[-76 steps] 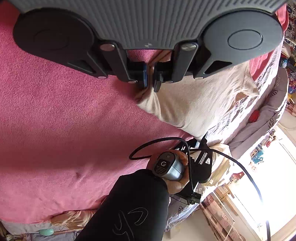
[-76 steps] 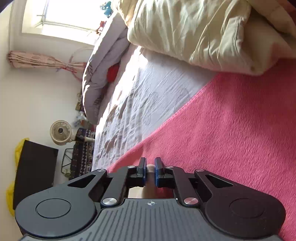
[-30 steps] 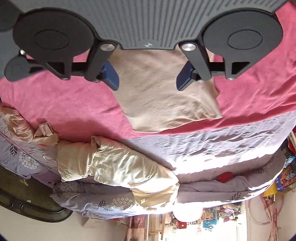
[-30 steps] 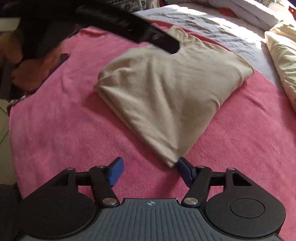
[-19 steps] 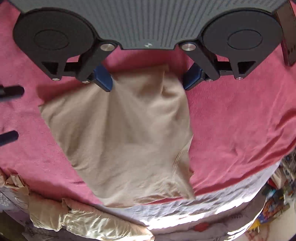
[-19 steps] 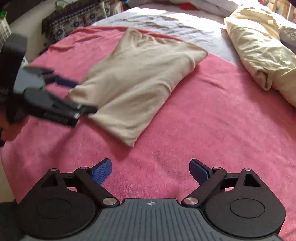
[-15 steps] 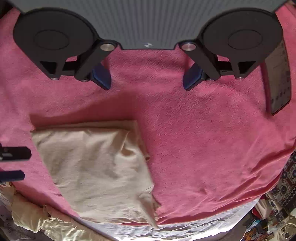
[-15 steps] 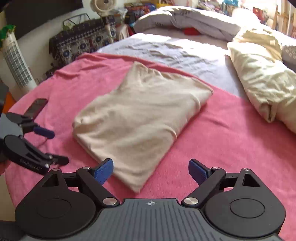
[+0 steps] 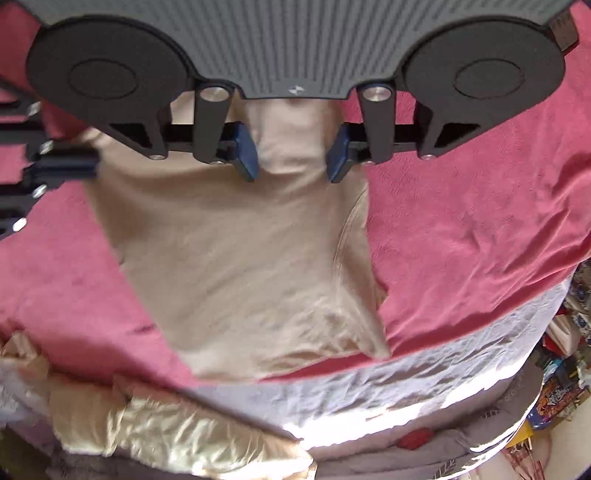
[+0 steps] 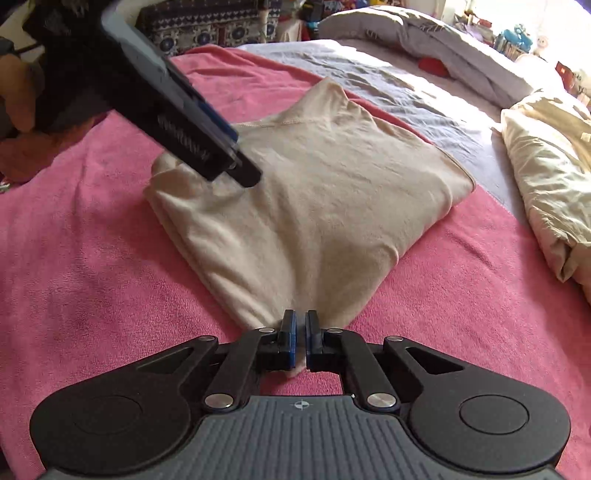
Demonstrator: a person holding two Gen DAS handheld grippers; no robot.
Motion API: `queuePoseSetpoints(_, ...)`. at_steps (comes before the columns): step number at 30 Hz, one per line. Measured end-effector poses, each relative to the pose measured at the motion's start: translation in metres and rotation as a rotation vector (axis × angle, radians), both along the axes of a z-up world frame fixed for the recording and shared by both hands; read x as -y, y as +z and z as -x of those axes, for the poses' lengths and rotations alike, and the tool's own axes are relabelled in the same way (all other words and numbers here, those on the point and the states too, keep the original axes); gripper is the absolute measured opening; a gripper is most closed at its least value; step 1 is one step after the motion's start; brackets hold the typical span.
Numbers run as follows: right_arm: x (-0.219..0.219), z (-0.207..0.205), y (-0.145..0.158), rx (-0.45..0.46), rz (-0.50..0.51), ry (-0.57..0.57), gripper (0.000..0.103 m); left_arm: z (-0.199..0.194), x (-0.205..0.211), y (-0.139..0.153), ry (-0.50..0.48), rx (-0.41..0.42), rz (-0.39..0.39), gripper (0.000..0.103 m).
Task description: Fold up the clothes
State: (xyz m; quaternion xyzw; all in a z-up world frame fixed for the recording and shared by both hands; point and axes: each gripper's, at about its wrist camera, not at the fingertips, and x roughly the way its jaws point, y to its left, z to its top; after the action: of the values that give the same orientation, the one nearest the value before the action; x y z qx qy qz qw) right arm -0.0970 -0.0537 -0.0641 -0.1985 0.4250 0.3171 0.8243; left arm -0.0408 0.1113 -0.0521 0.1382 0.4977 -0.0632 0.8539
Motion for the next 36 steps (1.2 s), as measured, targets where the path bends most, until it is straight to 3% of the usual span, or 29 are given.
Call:
queuePoseSetpoints(1,0.003,-0.001,0.0,-0.016,-0.014,-0.013,0.007,0.012,-0.009,-0.002,0.012,0.036,0.004,0.059)
queuePoseSetpoints(3,0.007,-0.004,-0.001,-0.045,-0.042,-0.036,0.007,0.028,-0.028,0.0,0.077,0.005,0.019,0.07)
queuePoseSetpoints(4,0.008,-0.007,-0.001,-0.053,-0.049,-0.038,0.007,0.034,-0.036,0.003,0.102,-0.012,0.03,0.071)
queuePoseSetpoints(6,0.009,-0.007,-0.002,-0.055,-0.056,-0.034,0.007,0.046,-0.047,0.009,0.133,-0.039,-0.025,0.07)
queuePoseSetpoints(8,0.01,-0.007,-0.002,-0.052,-0.063,-0.033,0.007,0.053,-0.051,0.008,0.157,-0.064,-0.22,0.065)
queuePoseSetpoints(10,0.01,-0.006,-0.003,-0.047,-0.076,-0.038,0.007,0.062,-0.06,0.018,0.156,-0.047,-0.247,0.061)
queuePoseSetpoints(11,0.011,-0.005,-0.003,-0.044,-0.083,-0.042,0.007,0.065,-0.062,0.026,0.146,-0.031,-0.203,0.062)
queuePoseSetpoints(14,0.013,-0.002,-0.005,-0.029,-0.105,-0.058,0.007,0.072,-0.047,0.047,0.006,0.01,-0.077,0.066)
queuePoseSetpoints(17,0.013,-0.001,-0.006,-0.019,-0.112,-0.065,0.007,0.078,-0.012,0.049,-0.196,0.064,-0.091,0.076)
queuePoseSetpoints(19,0.014,-0.001,-0.007,-0.004,-0.122,-0.065,0.008,0.077,0.011,0.038,-0.283,0.099,-0.162,0.077)
queuePoseSetpoints(23,0.022,0.011,-0.015,0.084,-0.192,-0.069,0.011,0.066,0.022,0.012,-0.274,0.107,-0.285,0.077)
queuePoseSetpoints(26,0.031,0.021,-0.024,0.154,-0.27,-0.08,0.013,0.063,0.016,0.006,-0.27,0.129,-0.309,0.079)
queuePoseSetpoints(30,0.036,0.018,-0.023,0.135,-0.303,-0.09,0.014,0.07,0.019,0.0,-0.341,0.182,-0.401,0.08)
queuePoseSetpoints(32,0.038,0.017,-0.023,0.125,-0.321,-0.088,0.015,0.07,0.016,-0.007,-0.331,0.156,-0.436,0.08)
queuePoseSetpoints(34,0.041,0.015,-0.023,0.108,-0.344,-0.079,0.019,0.065,0.004,-0.014,-0.269,0.105,-0.467,0.08)
queuePoseSetpoints(35,0.043,0.014,-0.023,0.095,-0.363,-0.068,0.026,0.062,-0.004,-0.016,-0.232,0.081,-0.479,0.08)
queuePoseSetpoints(36,0.045,0.013,-0.023,0.074,-0.388,-0.046,0.043,0.062,-0.009,-0.013,-0.215,0.084,-0.473,0.08)
